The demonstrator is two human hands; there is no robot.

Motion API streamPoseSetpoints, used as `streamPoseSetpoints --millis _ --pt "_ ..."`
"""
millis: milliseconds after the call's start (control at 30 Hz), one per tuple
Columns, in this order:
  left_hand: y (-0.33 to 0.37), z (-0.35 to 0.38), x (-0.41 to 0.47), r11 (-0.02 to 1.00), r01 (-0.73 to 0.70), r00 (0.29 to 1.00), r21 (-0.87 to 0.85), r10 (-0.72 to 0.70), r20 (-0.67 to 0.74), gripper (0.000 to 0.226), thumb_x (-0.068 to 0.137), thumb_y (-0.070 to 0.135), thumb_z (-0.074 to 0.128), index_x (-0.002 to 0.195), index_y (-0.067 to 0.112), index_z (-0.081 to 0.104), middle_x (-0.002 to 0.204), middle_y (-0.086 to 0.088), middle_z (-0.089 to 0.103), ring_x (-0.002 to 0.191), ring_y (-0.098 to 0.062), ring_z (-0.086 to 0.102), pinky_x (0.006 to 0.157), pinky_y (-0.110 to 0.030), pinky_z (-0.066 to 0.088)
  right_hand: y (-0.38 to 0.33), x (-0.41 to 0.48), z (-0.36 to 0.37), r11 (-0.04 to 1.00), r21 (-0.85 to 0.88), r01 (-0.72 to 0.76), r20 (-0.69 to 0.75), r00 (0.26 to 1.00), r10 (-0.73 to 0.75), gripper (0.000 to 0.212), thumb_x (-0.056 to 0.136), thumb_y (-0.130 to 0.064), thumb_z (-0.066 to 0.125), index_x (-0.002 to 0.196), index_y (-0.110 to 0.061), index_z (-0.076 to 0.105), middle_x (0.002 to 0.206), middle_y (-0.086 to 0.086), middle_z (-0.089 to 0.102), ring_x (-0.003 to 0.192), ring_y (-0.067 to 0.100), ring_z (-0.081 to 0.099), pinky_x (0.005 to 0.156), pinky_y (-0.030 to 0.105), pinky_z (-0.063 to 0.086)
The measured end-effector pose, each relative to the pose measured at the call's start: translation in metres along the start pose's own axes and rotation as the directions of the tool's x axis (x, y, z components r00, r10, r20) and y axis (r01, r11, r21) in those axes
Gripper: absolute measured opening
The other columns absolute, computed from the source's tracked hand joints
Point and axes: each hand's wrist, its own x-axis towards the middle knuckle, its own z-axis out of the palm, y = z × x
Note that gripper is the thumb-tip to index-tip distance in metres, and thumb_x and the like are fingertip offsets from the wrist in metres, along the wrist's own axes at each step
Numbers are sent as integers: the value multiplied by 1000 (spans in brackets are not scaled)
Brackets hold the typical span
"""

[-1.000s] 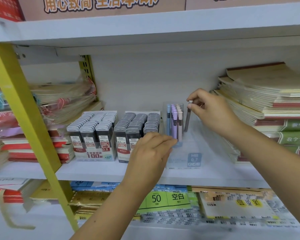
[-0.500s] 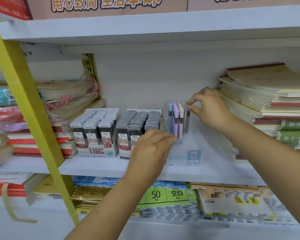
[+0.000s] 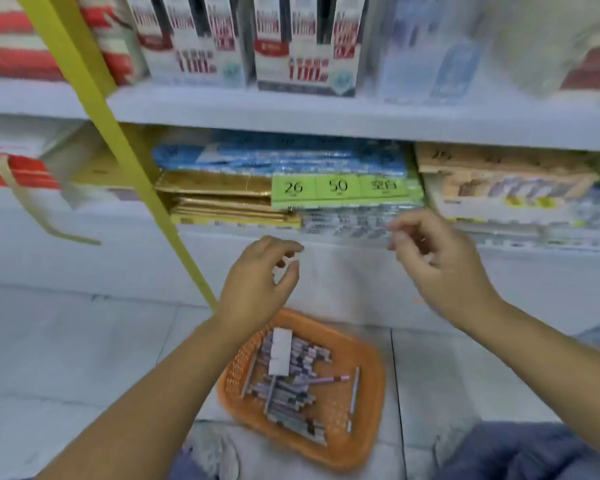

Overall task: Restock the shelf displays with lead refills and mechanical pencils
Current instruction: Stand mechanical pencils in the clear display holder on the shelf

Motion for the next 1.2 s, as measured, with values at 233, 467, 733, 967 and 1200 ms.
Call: streamPoseSetpoints --millis 233,467,733,967,1200 --pt "-133 107 -121 784 583 497 213 -551 671 35 94 26 68 127 16 64 122 -7 66 107 -22 62 93 -31 48 146 -136 171 736 -370 -566 562 495 663 40 96 -25 60 134 -17 53 135 5 56 111 18 58 81 16 40" --pt "-189 161 -142 596 780 417 192 -723 550 32 93 24 70 123 17 66 114 -3 71 104 -20 64 82 -26 44 204 -148 232 757 -459 -465 517 553 653 46 97 -26 58 141 -15 48 143 9 47 130 26 44 107 35 35" --pt "-199 206 -125 410 912 359 27 -827 432 32 87 27 77 114 26 60 93 14 65 85 -10 63 79 -32 50 227 -150 282 702 -614 -362 438 584 684 82 84 -57 63 150 -27 24 152 2 32 137 28 29 110 40 28" --pt "-201 187 -145 309 951 298 -4 -913 277 16 92 23 71 82 33 62 85 13 68 74 -12 67 66 -34 58 225 -150 301 738 -628 -247 405 706 581 81 80 -63 63 143 -20 36 143 2 42 131 27 36 105 40 35" --pt "-197 171 -151 448 857 404 256 -891 207 12 91 26 69 88 21 58 82 0 67 76 -20 62 65 -33 48 232 -142 304 774 -577 -261 514 620 593 62 81 -50 69 127 -14 48 127 10 49 120 29 42 99 38 37"
